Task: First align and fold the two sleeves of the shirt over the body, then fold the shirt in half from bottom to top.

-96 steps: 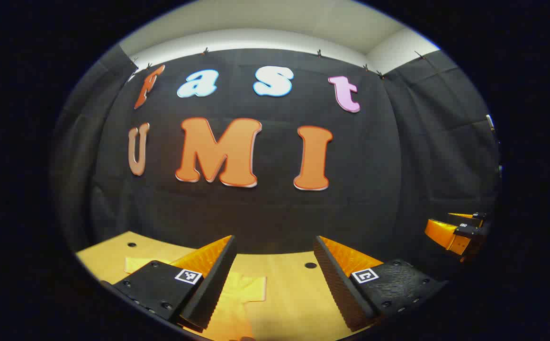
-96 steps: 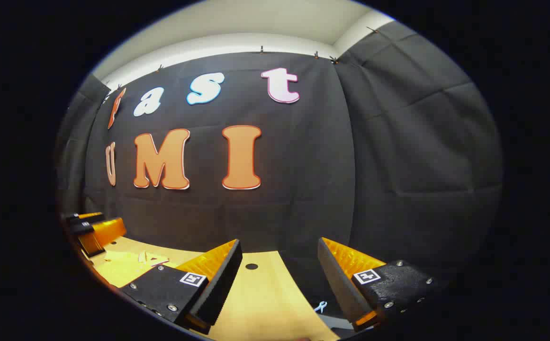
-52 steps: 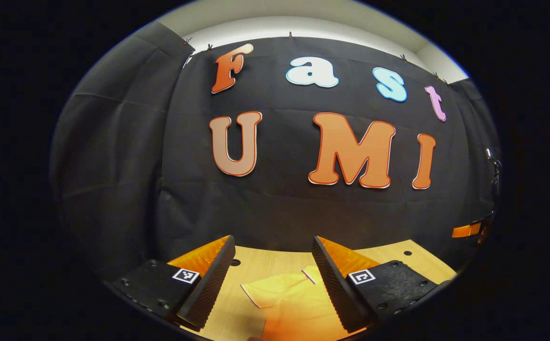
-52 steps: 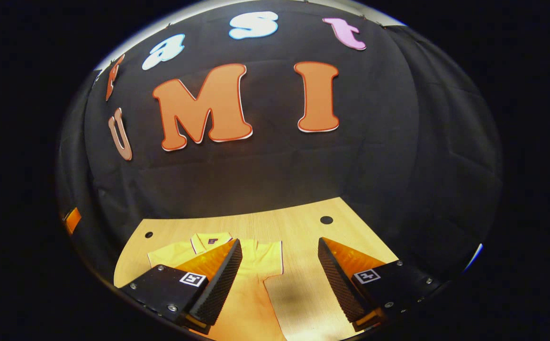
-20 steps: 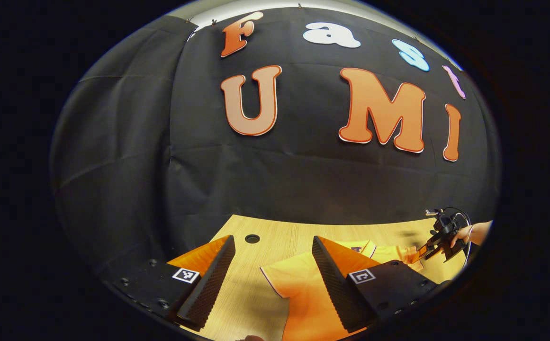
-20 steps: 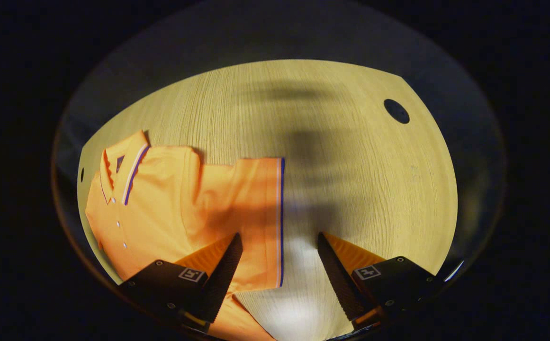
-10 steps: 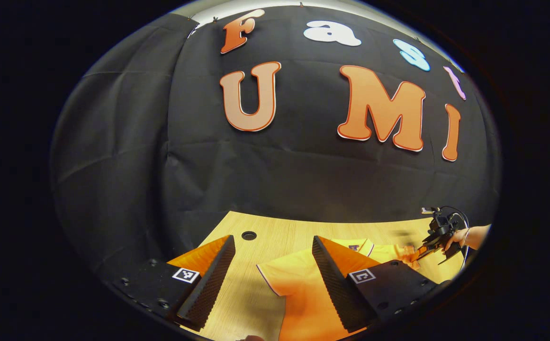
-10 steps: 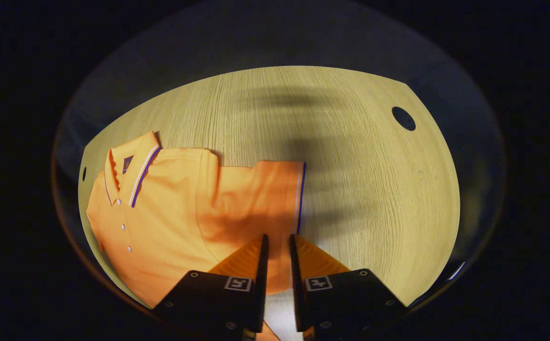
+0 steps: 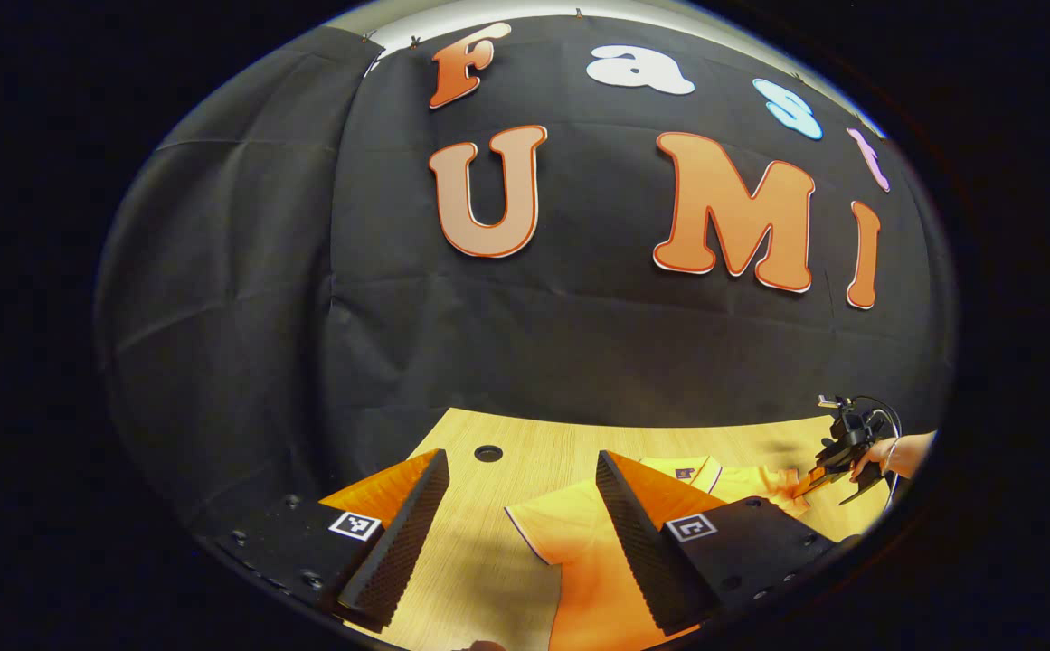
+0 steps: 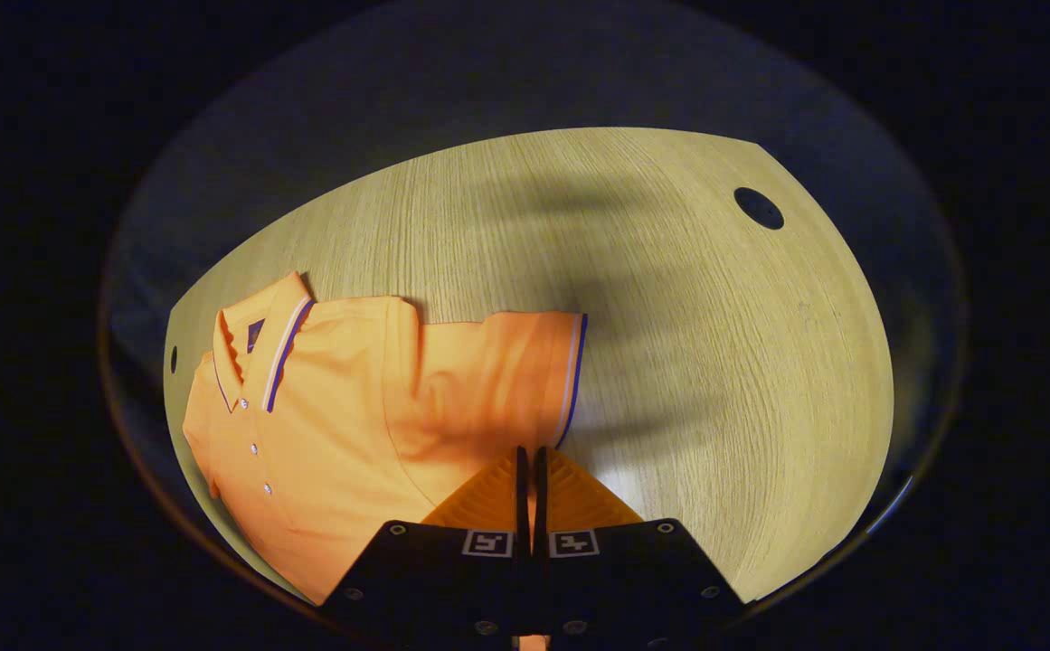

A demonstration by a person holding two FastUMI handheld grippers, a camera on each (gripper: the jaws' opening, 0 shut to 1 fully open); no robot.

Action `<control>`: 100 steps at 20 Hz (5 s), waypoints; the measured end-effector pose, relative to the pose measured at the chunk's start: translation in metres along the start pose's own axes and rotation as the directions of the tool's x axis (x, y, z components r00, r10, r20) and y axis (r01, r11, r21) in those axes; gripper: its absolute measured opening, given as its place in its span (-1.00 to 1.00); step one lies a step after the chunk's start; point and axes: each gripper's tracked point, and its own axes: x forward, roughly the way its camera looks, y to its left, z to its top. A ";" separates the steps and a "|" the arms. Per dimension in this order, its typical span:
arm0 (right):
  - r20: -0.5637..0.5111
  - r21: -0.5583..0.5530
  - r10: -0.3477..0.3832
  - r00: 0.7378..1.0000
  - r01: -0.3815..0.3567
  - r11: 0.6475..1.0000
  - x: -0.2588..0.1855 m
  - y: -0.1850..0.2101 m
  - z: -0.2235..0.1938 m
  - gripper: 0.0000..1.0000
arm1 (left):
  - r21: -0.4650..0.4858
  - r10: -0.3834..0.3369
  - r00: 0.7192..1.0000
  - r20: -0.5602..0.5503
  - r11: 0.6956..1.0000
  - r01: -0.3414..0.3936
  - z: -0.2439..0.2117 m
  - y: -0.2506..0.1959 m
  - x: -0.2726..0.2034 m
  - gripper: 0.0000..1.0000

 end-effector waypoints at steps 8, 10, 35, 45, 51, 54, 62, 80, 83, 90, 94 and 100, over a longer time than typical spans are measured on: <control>0.068 0.011 0.016 0.998 -0.016 1.000 -0.042 0.024 0.006 -0.99 | -0.005 -0.053 0.998 0.022 0.999 0.053 0.006 0.002 -0.004 0.94; 0.096 -0.030 0.036 0.995 -0.033 0.999 -0.060 0.044 0.007 -1.00 | -0.009 -0.065 0.998 0.020 0.998 0.065 0.004 0.007 -0.006 0.96; 0.329 -0.040 0.346 0.879 -0.353 0.935 -0.193 0.081 -0.032 0.96 | -0.247 -0.201 0.909 -0.364 0.962 0.114 -0.062 0.000 0.041 0.96; 0.316 -0.032 0.388 0.866 -0.399 0.917 -0.206 0.029 -0.054 0.97 | -0.357 -0.228 0.804 -0.550 0.934 0.020 -0.098 -0.028 0.106 0.96; 0.273 -0.010 0.422 0.865 -0.436 0.900 -0.194 0.012 -0.066 0.96 | -0.286 -0.115 0.654 -0.748 0.944 -0.162 -0.176 -0.004 0.159 0.97; 0.238 0.005 0.435 0.868 -0.449 0.894 -0.182 0.005 -0.070 0.97 | -0.237 -0.061 0.579 -0.813 0.943 -0.233 -0.216 0.003 0.175 0.98; 0.164 0.049 0.448 0.879 -0.461 0.886 -0.150 -0.017 -0.074 0.97 | -0.050 0.087 0.454 -0.887 0.958 -0.281 -0.271 0.010 0.188 0.98; 0.142 0.075 0.473 0.869 -0.486 0.871 -0.149 -0.019 -0.073 0.97 | -0.016 0.056 0.520 -0.853 0.991 -0.132 -0.272 -0.027 0.197 -0.97; 0.143 0.067 0.476 0.868 -0.489 0.870 -0.148 -0.019 -0.073 0.97 | -0.092 0.013 0.531 -0.847 0.981 -0.171 -0.270 -0.035 0.196 -0.97; 0.144 0.032 0.495 0.857 -0.504 0.863 -0.151 -0.013 -0.082 0.97 | -0.132 -0.060 0.633 -0.772 0.989 -0.067 -0.211 -0.064 0.193 -0.98; 0.148 0.021 0.515 0.844 -0.523 0.852 -0.158 -0.006 -0.085 0.97 | -0.229 -0.224 0.650 -0.726 0.970 0.079 -0.181 -0.142 0.178 -0.99; 0.150 -0.005 0.519 0.842 -0.524 0.852 -0.172 0.001 -0.097 0.97 | -0.329 -0.433 0.543 -0.720 0.901 0.282 -0.177 -0.271 0.132 -0.84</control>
